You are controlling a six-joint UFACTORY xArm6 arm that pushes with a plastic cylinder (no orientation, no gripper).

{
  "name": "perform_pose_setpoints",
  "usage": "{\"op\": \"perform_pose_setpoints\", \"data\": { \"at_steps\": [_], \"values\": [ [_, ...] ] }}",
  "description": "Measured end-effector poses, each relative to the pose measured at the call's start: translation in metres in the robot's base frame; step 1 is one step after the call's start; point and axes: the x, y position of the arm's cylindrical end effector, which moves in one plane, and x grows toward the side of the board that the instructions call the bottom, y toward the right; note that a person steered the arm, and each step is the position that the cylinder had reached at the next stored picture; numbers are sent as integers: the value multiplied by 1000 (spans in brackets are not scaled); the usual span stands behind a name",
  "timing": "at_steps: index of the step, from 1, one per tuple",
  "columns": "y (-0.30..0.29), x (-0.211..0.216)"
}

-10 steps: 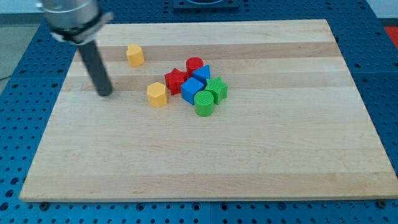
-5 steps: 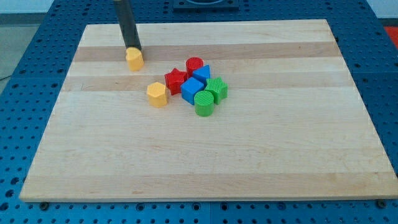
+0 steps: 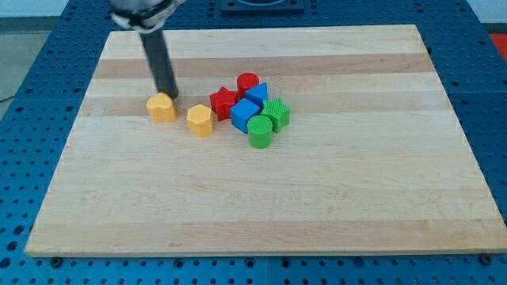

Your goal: Move the yellow heart to the left of the green circle

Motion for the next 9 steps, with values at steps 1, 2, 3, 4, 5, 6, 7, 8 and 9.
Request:
{"op": "perform_pose_setpoints", "data": {
  "at_steps": [1,2,3,4,5,6,7,8,9],
  "values": [
    [-41,48],
    [-49,53],
    [-39,53],
    [12,64],
    [27,78],
    [-4,96],
    [-19,114],
    [7,92],
    [35,75]
  ]
}}
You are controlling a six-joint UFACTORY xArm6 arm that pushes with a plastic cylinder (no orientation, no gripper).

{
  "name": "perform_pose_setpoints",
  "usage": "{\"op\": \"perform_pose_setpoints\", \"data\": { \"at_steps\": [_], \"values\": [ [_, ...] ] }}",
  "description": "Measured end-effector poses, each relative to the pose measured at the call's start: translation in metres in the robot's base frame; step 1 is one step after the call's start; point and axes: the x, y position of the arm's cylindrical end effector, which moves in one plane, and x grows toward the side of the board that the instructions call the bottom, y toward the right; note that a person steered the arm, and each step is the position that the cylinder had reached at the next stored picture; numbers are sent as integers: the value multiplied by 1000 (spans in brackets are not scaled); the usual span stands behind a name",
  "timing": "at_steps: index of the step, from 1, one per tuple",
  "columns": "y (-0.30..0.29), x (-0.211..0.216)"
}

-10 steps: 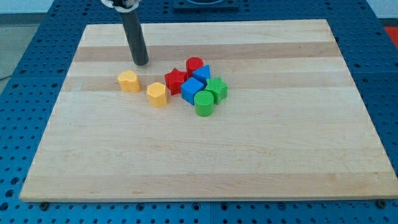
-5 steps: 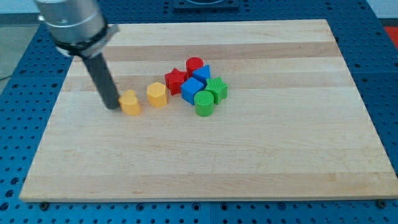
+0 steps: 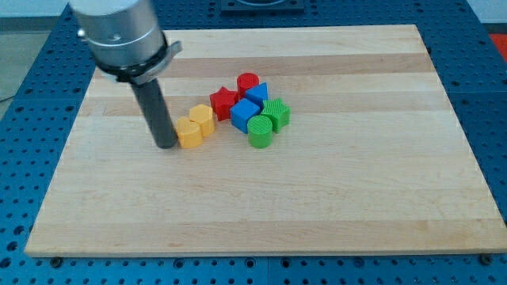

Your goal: Move the yellow heart to the left of the green circle

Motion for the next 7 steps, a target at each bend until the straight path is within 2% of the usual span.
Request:
{"op": "perform_pose_setpoints", "data": {
  "at_steps": [1,2,4,7],
  "values": [
    [-9,14],
    [-12,5],
    [46,-6],
    [51,33]
  ]
}}
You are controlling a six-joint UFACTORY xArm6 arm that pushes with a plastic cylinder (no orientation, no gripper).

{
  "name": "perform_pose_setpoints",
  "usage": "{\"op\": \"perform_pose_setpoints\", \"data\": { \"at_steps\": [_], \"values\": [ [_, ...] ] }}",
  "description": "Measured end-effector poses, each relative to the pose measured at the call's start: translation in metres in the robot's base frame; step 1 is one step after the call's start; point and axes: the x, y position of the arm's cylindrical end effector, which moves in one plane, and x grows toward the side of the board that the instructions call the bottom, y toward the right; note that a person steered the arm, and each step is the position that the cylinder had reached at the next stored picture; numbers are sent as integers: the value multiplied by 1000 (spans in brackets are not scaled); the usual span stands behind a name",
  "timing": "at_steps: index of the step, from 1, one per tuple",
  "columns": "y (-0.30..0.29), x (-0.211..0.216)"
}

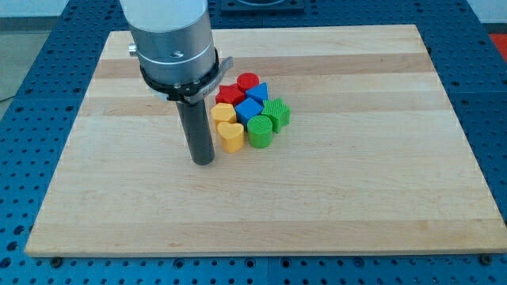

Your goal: Move the yellow heart to the left of the green circle

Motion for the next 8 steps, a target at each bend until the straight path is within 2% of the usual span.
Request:
{"op": "perform_pose_setpoints", "data": {
  "at_steps": [8],
  "values": [
    [35,-7]
  ]
}}
